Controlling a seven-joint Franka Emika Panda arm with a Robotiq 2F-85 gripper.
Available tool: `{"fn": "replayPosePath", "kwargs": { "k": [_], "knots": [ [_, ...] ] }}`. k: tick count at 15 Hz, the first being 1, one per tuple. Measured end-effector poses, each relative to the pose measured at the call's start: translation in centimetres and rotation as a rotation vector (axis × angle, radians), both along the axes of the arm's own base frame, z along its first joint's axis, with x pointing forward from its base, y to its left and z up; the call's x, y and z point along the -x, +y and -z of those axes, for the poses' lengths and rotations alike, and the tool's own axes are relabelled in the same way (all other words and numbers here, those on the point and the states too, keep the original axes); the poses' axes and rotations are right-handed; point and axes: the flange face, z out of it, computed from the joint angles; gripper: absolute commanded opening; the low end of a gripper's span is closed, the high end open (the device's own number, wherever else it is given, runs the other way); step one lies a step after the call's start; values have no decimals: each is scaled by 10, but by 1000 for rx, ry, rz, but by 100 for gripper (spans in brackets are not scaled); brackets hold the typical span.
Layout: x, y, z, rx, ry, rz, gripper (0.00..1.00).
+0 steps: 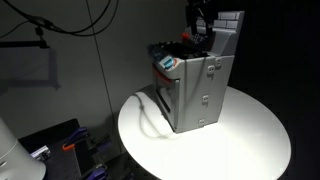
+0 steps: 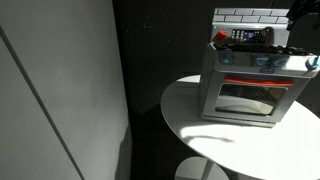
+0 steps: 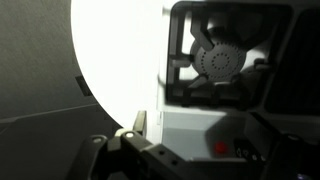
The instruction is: Push the top orange button on the right side of the stove
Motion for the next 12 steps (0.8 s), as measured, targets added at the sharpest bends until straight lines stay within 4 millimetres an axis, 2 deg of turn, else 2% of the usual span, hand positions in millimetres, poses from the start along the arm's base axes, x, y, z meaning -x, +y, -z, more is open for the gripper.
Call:
{"fn": "replayPosePath", "kwargs": {
  "k": [6, 12],
  "knots": [
    [56, 4, -18, -34, 198, -65, 100],
    [114, 7, -37, -53, 219, -115, 100]
  ]
}}
